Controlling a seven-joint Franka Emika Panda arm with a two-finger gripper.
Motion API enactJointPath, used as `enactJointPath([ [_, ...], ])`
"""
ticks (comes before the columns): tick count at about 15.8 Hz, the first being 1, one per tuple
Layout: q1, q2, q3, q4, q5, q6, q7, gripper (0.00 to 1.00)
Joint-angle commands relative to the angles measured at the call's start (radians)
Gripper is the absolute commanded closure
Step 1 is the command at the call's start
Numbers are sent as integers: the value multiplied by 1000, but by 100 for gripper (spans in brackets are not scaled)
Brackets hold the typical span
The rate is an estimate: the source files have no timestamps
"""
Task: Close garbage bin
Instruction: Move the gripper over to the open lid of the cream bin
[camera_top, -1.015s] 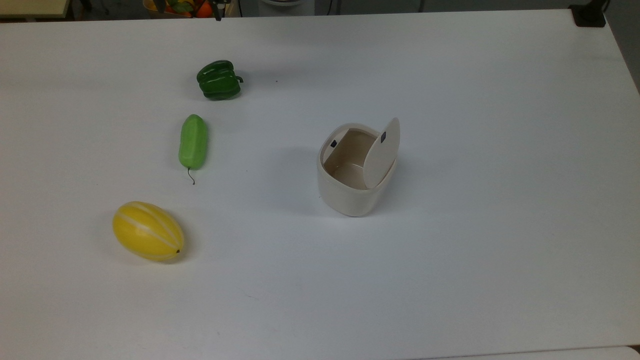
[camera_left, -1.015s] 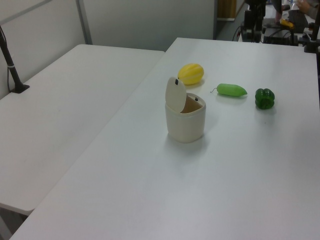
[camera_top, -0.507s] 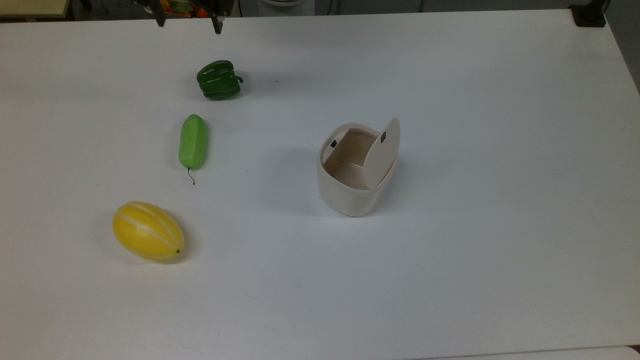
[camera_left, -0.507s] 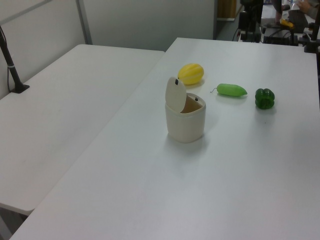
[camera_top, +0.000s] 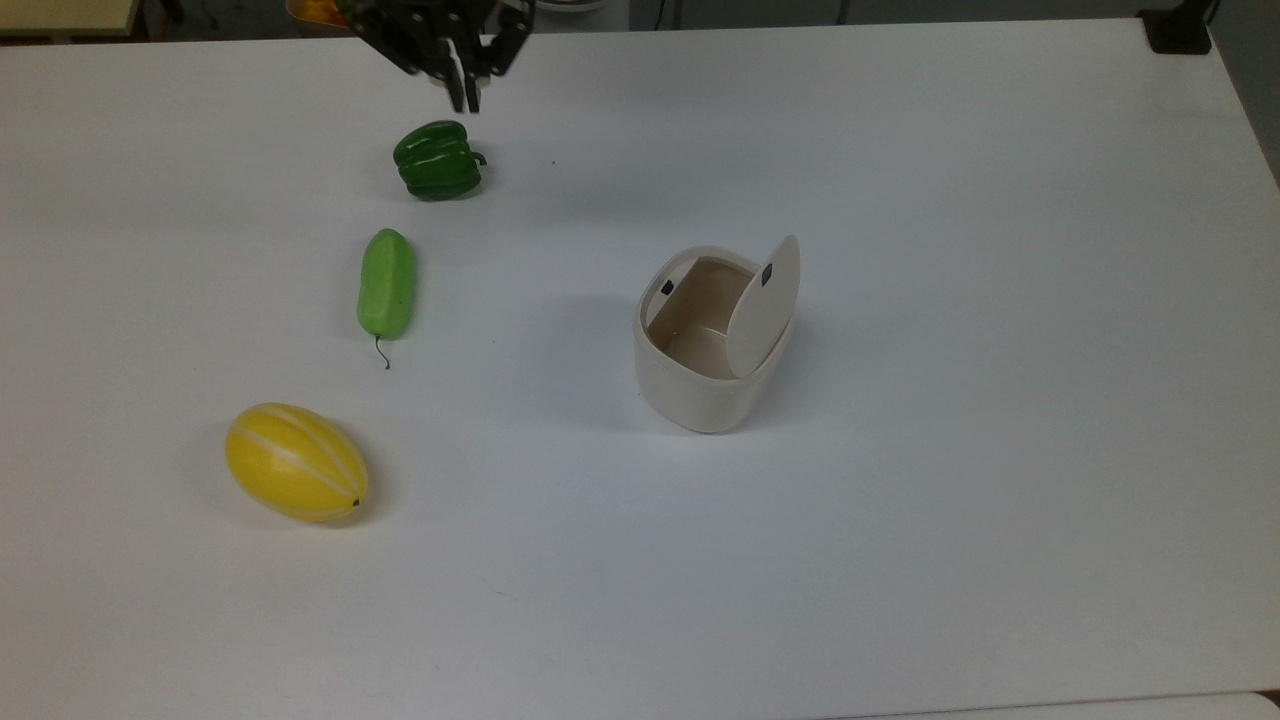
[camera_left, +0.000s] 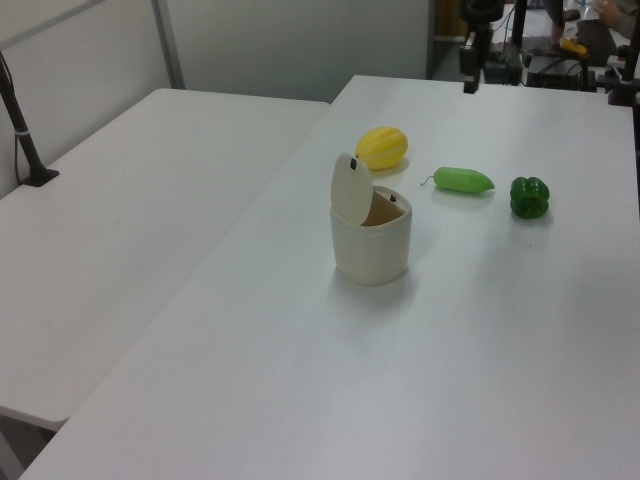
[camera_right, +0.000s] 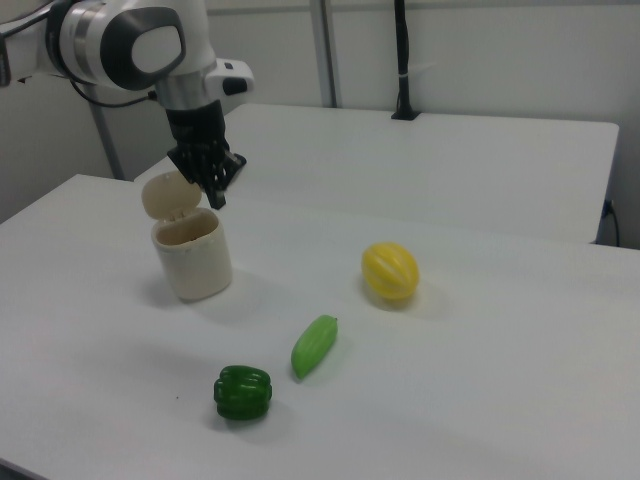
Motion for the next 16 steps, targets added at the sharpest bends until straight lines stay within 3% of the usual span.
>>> enactJointPath([
  [1,66,44,-18,52,73,114,-154,100],
  [6,128,88,-7,102,118,252,-362,100],
  [10,142,143,-4,151,334,393,-504,100],
  [16,206,225,0,213,346,398,-620,100],
])
